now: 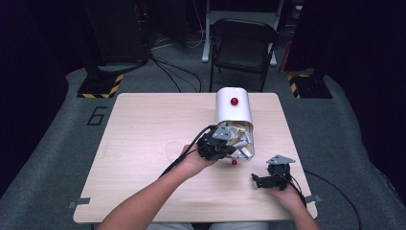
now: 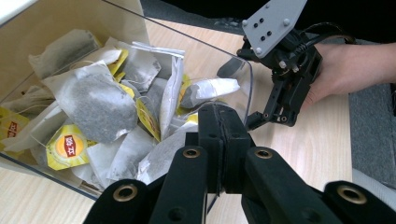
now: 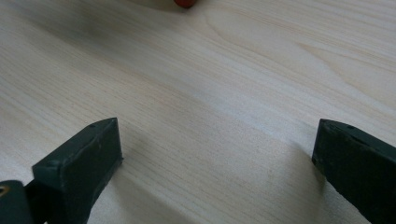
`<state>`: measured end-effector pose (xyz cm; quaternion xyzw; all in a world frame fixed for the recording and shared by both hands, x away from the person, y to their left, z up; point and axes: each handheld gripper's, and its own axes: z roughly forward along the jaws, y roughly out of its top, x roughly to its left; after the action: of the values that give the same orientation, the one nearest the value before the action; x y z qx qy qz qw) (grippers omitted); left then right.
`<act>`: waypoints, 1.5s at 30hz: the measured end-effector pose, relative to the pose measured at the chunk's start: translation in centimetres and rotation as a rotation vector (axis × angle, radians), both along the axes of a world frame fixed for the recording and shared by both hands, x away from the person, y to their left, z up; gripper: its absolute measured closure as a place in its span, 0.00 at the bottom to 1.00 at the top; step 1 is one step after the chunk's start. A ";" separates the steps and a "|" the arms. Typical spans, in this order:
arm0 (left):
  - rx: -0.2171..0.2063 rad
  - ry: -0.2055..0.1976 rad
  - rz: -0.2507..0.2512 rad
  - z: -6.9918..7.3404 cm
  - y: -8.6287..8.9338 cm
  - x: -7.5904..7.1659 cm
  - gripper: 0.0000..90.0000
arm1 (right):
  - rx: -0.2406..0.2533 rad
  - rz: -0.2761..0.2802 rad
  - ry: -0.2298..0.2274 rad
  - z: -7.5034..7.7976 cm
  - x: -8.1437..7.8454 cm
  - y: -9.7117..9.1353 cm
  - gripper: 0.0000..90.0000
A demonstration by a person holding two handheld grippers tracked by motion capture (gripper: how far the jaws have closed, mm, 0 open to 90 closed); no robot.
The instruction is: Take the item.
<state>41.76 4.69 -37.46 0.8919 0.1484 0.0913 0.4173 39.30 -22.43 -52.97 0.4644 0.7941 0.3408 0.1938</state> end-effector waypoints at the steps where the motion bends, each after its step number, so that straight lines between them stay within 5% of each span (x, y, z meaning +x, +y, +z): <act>1: 0.002 -0.002 0.001 0.1 0.0 0.0 1.00 | 0.000 -0.001 0.000 0.0 0.0 0.0 0.01; 25: -0.054 -0.031 0.109 1.2 2.5 2.0 1.00 | 0.001 -0.001 -0.001 0.0 0.0 0.0 0.01; 36: -0.121 -0.016 0.102 2.1 2.6 1.9 1.00 | 0.000 0.001 0.000 0.0 0.0 0.0 0.01; 45: -0.146 -0.042 0.075 3.9 2.2 1.4 1.00 | 0.001 -0.001 0.000 0.0 0.0 0.0 0.01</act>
<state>43.16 6.89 -33.53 0.8509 0.1792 0.1143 0.4805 39.30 -22.42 -52.97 0.4650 0.7938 0.3408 0.1938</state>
